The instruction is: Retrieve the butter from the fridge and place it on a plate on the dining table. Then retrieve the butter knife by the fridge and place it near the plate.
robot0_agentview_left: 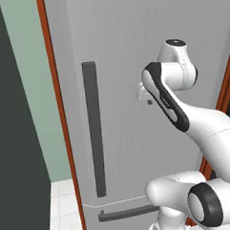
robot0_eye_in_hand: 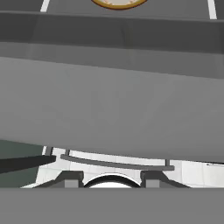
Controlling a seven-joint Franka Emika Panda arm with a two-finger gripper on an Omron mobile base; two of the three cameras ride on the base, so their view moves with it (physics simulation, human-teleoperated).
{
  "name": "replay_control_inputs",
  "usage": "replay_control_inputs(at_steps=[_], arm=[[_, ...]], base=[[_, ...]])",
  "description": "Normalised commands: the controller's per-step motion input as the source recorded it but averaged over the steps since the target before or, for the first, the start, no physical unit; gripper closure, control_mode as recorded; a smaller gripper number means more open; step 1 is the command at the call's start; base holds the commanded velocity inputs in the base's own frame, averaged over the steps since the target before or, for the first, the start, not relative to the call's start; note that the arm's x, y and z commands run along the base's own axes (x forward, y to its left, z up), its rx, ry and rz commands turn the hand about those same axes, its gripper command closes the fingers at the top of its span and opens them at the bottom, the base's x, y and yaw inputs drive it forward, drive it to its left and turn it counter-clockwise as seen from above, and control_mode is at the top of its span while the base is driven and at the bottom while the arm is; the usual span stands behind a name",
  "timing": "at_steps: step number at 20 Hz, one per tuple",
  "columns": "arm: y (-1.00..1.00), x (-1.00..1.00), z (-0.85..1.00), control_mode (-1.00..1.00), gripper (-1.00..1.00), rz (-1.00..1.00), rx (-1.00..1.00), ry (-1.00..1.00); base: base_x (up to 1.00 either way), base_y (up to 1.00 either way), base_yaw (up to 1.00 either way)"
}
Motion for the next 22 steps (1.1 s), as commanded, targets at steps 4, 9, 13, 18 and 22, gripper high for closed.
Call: replay_control_inputs(at_steps=[4,9,13,18,22], arm=[[0.00,0.00,0.00,1.00,-1.00,0.00,0.00,0.00],[0.00,0.00,0.00,1.00,-1.00,0.00,0.00,0.00],[0.00,0.00,0.00,1.00,-1.00,0.00,0.00,0.00],[0.00,0.00,0.00,1.00,-1.00,0.00,0.00,0.00],[0.00,0.00,0.00,1.00,-1.00,0.00,0.00,0.00]], base=[[0.00,0.00,0.00],[-0.10,0.04,0.00],[-0.34,0.23,0.00],[-0.57,0.47,0.00],[-0.42,0.45,0.00]])
